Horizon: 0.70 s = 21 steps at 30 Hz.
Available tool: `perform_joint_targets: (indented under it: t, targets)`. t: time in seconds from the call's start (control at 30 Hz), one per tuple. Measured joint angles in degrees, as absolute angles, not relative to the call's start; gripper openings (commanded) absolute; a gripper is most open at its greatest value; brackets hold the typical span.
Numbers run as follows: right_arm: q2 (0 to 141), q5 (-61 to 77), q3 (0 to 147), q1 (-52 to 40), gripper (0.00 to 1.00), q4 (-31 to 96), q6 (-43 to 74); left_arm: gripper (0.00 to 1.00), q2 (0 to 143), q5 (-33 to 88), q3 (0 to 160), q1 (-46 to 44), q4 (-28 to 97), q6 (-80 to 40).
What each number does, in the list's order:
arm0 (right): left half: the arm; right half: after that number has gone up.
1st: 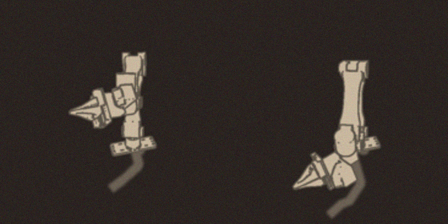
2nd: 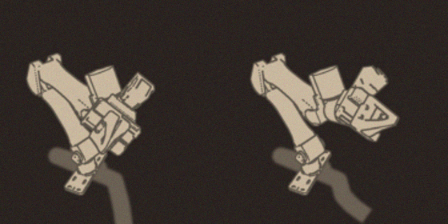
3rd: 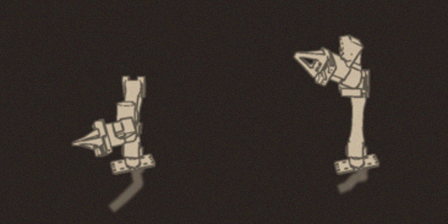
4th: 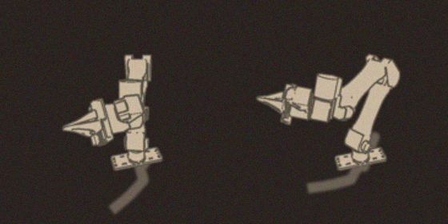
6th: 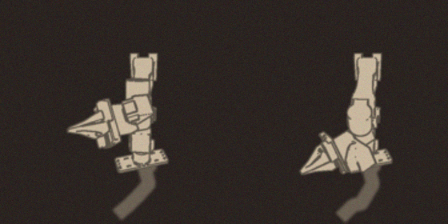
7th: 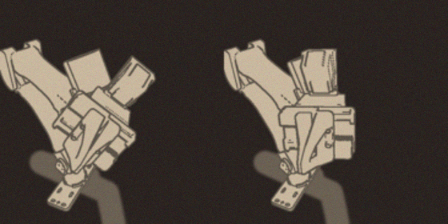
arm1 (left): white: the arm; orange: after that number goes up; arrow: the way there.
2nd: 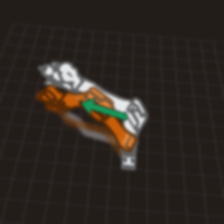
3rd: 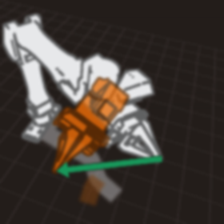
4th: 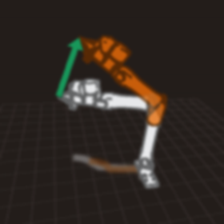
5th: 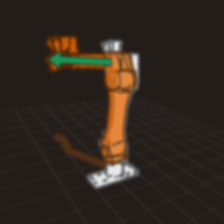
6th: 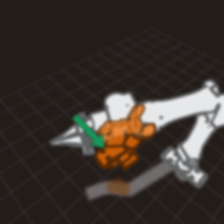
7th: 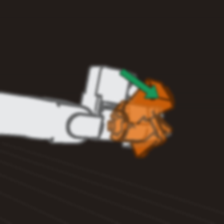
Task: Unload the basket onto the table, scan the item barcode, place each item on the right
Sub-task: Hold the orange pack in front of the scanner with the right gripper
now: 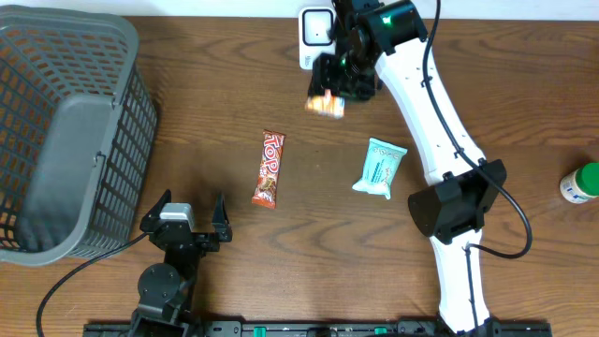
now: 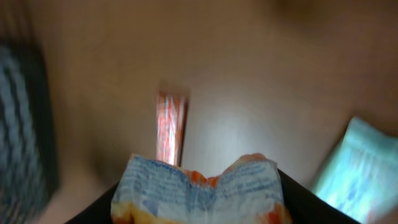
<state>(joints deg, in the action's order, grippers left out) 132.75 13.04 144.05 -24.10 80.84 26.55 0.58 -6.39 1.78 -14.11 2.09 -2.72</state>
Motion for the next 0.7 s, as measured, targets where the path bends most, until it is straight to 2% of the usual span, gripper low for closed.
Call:
perform_joint_targets:
  t: [0.27, 0.5, 0.63, 0.7]
  targets:
    - [132.7, -12.3, 137.7, -25.5, 0.63, 46.1, 26.6, 0.98, 0.6, -6.4, 1.8, -14.1, 2.1, -2.7]
    - [133.9, -19.4, 131.0, -25.5, 0.61, 25.1, 26.5, 0.98, 0.6, -6.4, 1.8, -14.1, 2.1, -2.7]
    - [138.0, -20.8, 130.8, -25.5, 0.49, 16.3, 26.0, 0.98, 0.6, -6.4, 1.8, -14.1, 2.1, -2.7]
    - [141.1, -21.1, 130.7, -25.5, 0.5, 12.2, 24.9, 0.98, 0.6, -6.4, 1.8, -14.1, 2.1, -2.7]
